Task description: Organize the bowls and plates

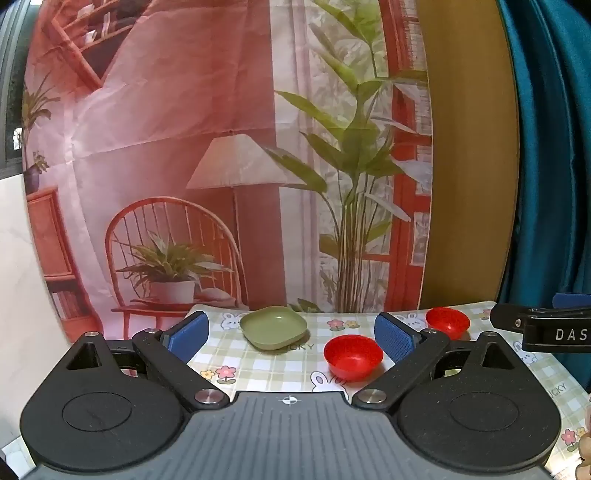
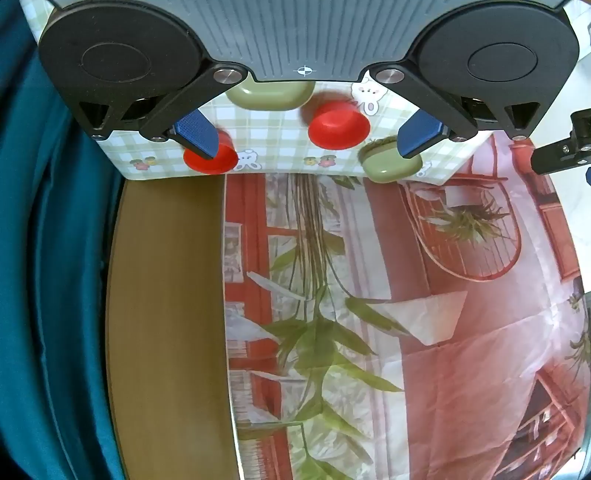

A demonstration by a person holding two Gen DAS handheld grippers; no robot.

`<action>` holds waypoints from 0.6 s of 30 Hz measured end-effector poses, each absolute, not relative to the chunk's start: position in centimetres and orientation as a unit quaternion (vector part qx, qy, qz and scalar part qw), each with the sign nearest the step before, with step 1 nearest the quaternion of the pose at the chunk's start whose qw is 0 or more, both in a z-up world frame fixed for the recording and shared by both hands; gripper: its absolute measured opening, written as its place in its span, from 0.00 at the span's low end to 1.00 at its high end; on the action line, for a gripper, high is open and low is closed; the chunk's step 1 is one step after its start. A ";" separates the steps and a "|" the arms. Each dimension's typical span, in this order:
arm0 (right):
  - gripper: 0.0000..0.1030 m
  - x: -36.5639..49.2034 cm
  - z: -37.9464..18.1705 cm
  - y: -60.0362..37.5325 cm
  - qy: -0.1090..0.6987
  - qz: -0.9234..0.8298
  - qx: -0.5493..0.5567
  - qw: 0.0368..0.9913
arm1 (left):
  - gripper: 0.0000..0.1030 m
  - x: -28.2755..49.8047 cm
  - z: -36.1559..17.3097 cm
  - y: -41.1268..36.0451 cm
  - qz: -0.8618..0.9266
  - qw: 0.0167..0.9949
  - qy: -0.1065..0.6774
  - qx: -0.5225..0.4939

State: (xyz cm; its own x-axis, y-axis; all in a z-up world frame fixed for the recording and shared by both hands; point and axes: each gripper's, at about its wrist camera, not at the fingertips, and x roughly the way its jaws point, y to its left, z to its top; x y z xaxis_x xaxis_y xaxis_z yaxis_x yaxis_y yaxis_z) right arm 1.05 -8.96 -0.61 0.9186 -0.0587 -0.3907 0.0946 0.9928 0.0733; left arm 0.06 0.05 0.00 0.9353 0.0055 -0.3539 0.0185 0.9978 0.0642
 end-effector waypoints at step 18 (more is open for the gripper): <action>1.00 1.0 -0.8 -9.2 0.194 -0.040 0.043 0.979 | 0.95 -0.1 0.2 0.1 -0.001 0.985 0.168 0.029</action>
